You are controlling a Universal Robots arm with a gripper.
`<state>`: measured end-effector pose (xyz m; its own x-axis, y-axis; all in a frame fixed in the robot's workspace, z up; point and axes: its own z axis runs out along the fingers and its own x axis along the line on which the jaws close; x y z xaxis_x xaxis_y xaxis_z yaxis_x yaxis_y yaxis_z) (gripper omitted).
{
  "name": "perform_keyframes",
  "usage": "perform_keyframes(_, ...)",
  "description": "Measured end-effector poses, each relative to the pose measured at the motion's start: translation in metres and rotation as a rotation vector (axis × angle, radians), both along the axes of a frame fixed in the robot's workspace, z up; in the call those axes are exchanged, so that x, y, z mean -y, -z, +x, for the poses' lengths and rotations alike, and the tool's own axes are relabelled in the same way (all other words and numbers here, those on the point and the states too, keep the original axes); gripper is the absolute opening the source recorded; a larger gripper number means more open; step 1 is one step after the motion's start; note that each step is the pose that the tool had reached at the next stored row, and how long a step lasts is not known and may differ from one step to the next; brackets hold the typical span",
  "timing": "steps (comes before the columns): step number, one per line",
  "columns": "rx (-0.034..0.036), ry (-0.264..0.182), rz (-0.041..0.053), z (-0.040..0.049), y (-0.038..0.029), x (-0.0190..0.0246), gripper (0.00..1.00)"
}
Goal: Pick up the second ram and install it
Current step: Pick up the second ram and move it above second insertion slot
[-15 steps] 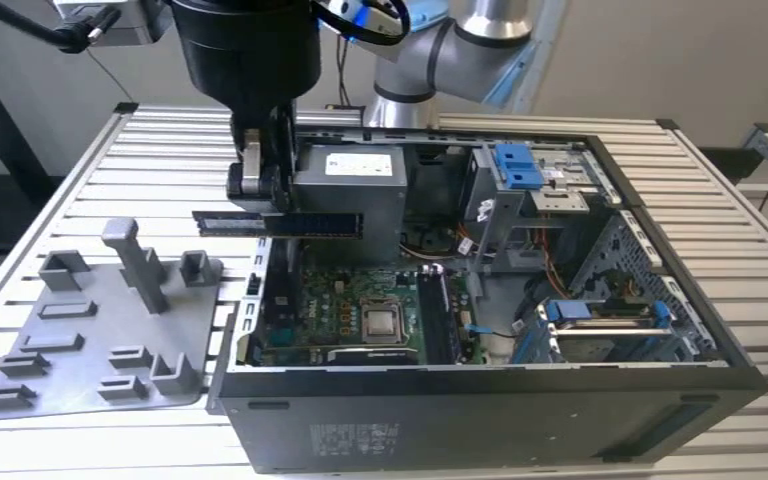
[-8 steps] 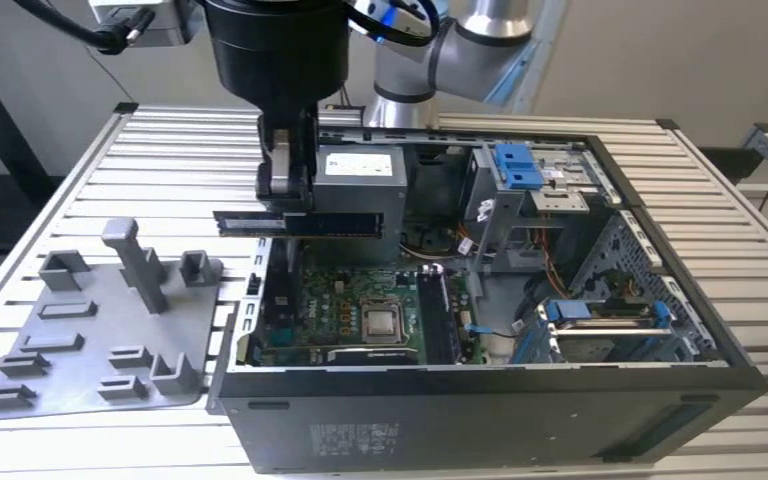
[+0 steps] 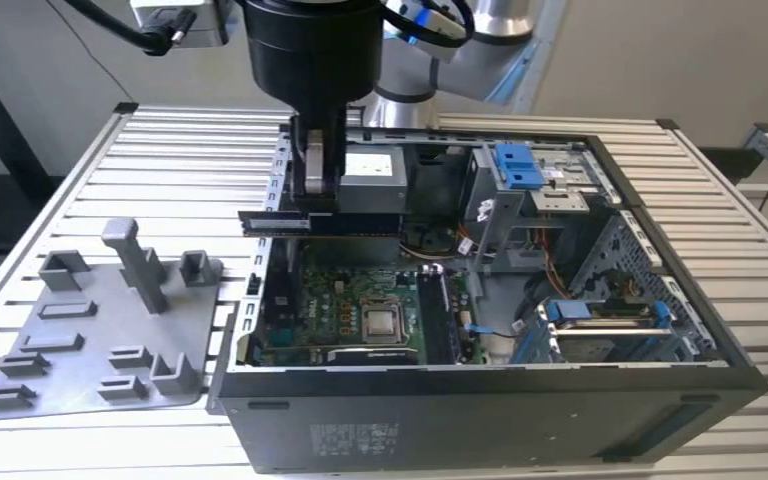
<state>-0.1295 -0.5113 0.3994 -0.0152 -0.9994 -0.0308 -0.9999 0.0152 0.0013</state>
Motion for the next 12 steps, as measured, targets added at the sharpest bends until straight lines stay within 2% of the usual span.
perform_keyframes(12,0.0001,0.0,0.0001,0.0293,0.0,0.0,0.14)
